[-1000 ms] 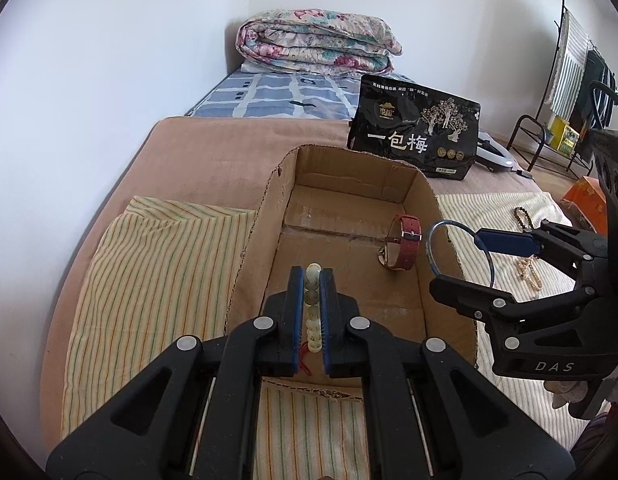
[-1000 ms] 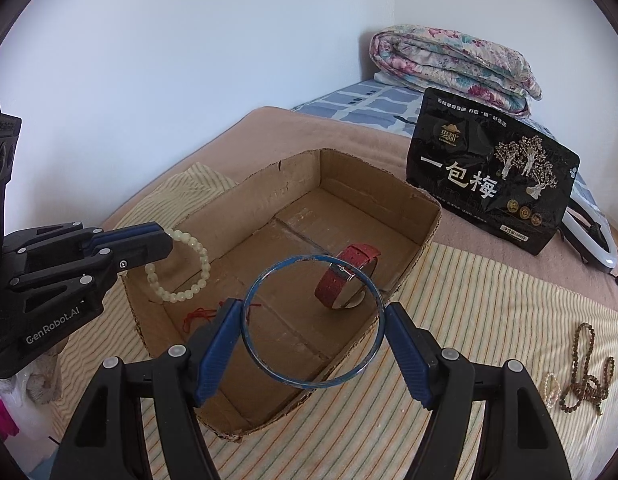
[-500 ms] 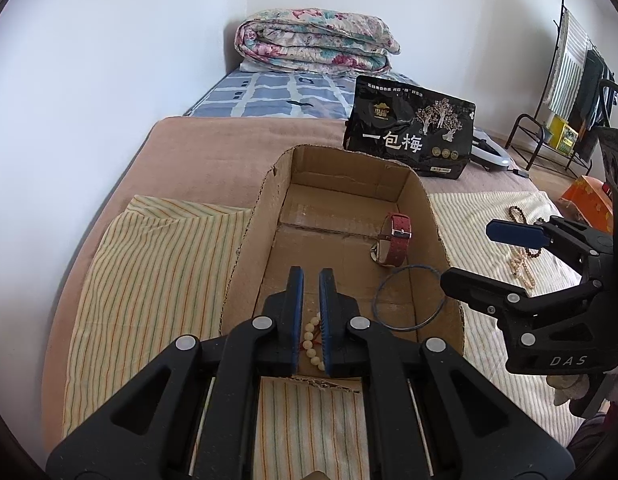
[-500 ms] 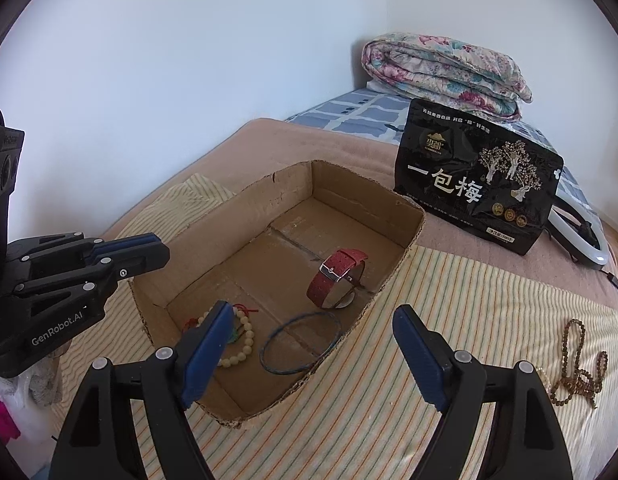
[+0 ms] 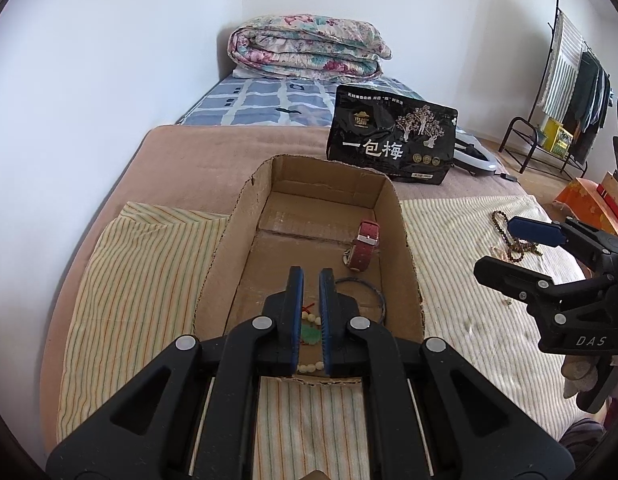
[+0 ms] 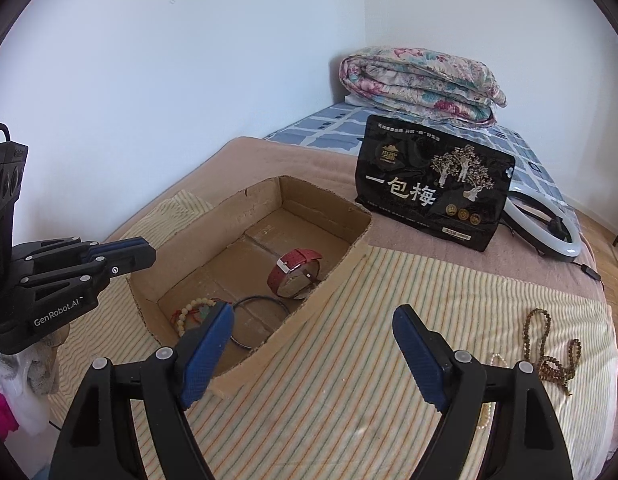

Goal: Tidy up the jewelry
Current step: 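Open both grippers to drop the bracelet and bangle into the box, then reach the left tool to the white pearl necklace while the right tool approaches the brown prayer beads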

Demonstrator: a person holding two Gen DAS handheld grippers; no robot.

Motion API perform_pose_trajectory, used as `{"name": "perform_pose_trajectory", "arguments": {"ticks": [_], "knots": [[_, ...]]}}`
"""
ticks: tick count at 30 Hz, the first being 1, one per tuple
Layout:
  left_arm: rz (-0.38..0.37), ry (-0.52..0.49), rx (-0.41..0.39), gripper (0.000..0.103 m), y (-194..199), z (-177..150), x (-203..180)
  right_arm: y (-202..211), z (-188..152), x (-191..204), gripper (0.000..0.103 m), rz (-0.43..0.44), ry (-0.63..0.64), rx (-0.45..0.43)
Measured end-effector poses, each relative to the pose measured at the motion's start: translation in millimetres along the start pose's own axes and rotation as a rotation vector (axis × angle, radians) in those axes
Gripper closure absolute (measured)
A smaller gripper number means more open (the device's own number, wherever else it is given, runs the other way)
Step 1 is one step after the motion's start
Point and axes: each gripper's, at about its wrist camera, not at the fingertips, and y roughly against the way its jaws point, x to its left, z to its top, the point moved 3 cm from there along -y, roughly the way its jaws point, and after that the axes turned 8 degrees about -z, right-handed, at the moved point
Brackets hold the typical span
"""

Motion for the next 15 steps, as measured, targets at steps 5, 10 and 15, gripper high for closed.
{"name": "perform_pose_trajectory", "arguments": {"ticks": [5,10,15], "knots": [[-0.028,-0.006,0.013,0.095,-1.4,1.2,-18.3,14.5,-6.4,-26.7,0.019,-0.025,-0.029,-0.012],[-0.054,-0.010,0.010,0.077,-1.8,1.6,-38.3,26.0,-13.2,-55.7,0.019,-0.052,-0.076,-0.019],[-0.081,-0.022,0.015,0.076,-3.2,2.6,-59.7,37.2,-22.0,-84.4,0.017,-0.084,-0.104,-0.020]]}}
